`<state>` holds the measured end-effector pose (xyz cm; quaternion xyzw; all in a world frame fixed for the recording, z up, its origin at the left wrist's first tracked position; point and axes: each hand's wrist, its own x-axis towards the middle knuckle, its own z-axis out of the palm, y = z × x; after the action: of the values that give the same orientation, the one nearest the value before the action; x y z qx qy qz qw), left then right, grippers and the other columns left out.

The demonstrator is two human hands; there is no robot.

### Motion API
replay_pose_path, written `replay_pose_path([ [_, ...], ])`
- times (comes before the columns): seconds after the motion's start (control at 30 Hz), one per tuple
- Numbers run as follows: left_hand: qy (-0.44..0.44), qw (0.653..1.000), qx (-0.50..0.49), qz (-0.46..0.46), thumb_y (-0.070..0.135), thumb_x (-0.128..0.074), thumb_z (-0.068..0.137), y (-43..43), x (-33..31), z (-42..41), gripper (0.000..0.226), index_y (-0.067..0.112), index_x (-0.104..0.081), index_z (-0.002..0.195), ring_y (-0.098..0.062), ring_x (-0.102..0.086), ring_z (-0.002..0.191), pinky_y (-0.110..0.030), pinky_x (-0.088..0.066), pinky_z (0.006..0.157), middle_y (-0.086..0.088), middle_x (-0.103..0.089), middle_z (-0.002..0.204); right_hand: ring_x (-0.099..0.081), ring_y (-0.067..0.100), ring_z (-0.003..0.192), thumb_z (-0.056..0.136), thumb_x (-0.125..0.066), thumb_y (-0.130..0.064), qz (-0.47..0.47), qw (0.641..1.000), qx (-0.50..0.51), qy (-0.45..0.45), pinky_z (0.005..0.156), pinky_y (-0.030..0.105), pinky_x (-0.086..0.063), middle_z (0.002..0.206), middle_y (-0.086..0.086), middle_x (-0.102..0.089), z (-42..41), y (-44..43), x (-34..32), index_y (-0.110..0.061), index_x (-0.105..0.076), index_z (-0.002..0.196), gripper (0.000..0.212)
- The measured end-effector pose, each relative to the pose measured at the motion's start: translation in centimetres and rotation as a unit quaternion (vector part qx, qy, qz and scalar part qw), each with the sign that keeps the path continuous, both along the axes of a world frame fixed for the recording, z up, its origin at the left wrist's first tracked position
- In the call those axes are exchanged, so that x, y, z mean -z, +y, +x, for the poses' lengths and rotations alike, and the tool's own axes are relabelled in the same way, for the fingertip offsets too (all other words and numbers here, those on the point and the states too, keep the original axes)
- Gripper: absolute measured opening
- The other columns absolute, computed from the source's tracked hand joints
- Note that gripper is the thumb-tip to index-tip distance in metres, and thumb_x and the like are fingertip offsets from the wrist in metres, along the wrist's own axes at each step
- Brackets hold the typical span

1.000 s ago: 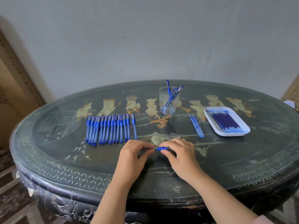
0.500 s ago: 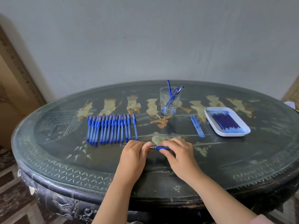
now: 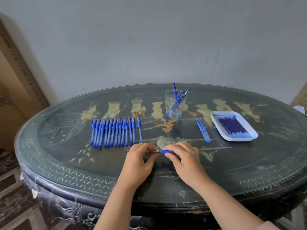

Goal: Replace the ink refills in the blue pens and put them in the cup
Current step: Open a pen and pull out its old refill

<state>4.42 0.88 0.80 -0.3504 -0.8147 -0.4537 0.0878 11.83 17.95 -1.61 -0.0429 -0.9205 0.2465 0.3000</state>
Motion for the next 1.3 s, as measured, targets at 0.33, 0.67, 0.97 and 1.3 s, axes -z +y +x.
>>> replay_pose_path([
  [0.33,-0.083,0.996,-0.008,0.019,0.031,-0.073,0.084,-0.08,-0.75,0.16,0.007,0.026,-0.07,0.087,0.0,-0.058,0.081,-0.009,-0.04,0.066,0.018,-0.066,0.08,-0.058,0.011,0.086,0.089,-0.07,-0.025,0.019,1.0,0.006,0.008,0.078,0.04,-0.043,0.091,-0.015,-0.062,-0.05,0.14,0.08,-0.038,-0.065,0.103,0.02],
  [0.67,-0.075,0.996,0.013,0.035,0.019,-0.078,0.081,-0.15,-0.31,-0.09,0.019,0.029,-0.069,0.095,-0.006,-0.06,0.08,-0.011,-0.043,0.066,0.015,-0.067,0.084,-0.057,0.011,0.081,0.089,-0.067,-0.026,0.02,0.999,0.002,0.033,0.075,0.043,-0.046,0.088,-0.015,-0.062,-0.18,0.27,0.41,-0.038,-0.065,0.101,0.017],
  [0.97,-0.13,0.989,0.026,0.058,0.019,-0.079,0.08,-0.26,-0.65,0.11,0.043,0.035,-0.06,0.115,-0.007,-0.059,0.07,-0.013,-0.047,0.066,0.008,-0.065,0.085,-0.057,0.008,0.084,0.091,-0.06,-0.03,0.024,0.999,0.01,0.027,0.076,0.039,-0.044,0.09,-0.017,-0.061,-0.17,0.21,0.46,-0.039,-0.063,0.104,0.016],
  [1.3,-0.146,0.989,0.017,0.025,0.05,-0.076,0.072,-0.32,-0.71,0.03,0.044,0.037,-0.064,0.112,-0.006,-0.063,0.08,-0.015,-0.049,0.071,0.014,-0.069,0.088,-0.058,0.011,0.085,0.091,-0.065,-0.025,0.029,0.999,0.013,0.024,0.077,0.037,-0.043,0.092,-0.016,-0.061,-0.16,0.24,0.48,-0.038,-0.063,0.105,0.02],
])
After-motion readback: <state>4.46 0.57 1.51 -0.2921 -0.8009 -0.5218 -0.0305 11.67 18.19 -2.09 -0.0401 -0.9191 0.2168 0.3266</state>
